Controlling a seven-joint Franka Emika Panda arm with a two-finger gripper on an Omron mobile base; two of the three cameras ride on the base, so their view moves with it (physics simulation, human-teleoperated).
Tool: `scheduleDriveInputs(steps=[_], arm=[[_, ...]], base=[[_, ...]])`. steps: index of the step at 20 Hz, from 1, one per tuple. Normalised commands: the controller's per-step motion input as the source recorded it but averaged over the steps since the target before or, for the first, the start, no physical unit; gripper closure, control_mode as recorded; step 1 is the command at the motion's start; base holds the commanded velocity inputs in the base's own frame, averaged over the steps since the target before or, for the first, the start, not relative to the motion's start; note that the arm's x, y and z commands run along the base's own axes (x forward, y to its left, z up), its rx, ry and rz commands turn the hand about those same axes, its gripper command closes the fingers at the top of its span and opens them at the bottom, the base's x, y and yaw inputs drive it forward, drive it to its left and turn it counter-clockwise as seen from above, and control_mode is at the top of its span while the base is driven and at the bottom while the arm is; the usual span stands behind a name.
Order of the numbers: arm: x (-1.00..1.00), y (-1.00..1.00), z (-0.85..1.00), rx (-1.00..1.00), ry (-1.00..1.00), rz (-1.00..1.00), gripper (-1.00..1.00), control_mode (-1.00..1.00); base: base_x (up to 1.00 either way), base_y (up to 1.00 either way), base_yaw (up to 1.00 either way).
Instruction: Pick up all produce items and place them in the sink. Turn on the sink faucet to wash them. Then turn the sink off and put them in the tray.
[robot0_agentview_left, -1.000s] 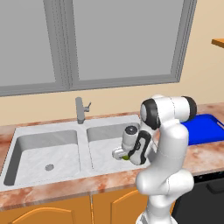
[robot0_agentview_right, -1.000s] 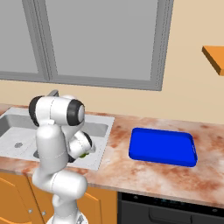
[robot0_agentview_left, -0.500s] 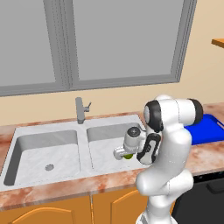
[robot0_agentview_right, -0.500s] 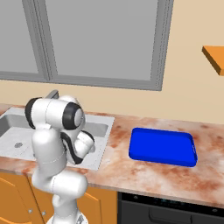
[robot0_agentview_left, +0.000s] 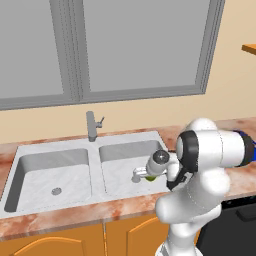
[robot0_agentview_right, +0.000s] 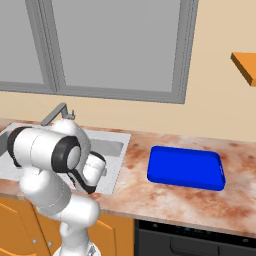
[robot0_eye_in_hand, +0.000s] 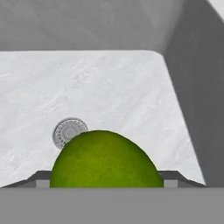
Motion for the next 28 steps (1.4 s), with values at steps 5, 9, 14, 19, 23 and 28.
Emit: scheduleDriveInputs(steps=[5,9,14,19,23,28], arm=[[0.06,0.0,0.98,-0.01,-0.01,-0.03,1.0,-1.0],[0.19,0.0,1.0,-0.04,0.0,0.0,1.0,-1.0],[0.16,0.0,1.0,-0.06,0.0,0.0,1.0,-1.0],[0.08,0.01,1.0,-0.07,0.0,-0.01,1.0,-1.0],[0.01,0.0,1.0,-0.08,0.03,-0.03,1.0,-1.0],[0.0,0.0,1.0,-0.08,0.1,-0.07,1.0,-1.0]], base=[[0.0,0.0,0.0],[0.0,0.0,0.0],[0.0,0.0,0.0],[0.0,0.0,0.0],[0.0,0.0,0.0],[0.0,0.0,0.0]])
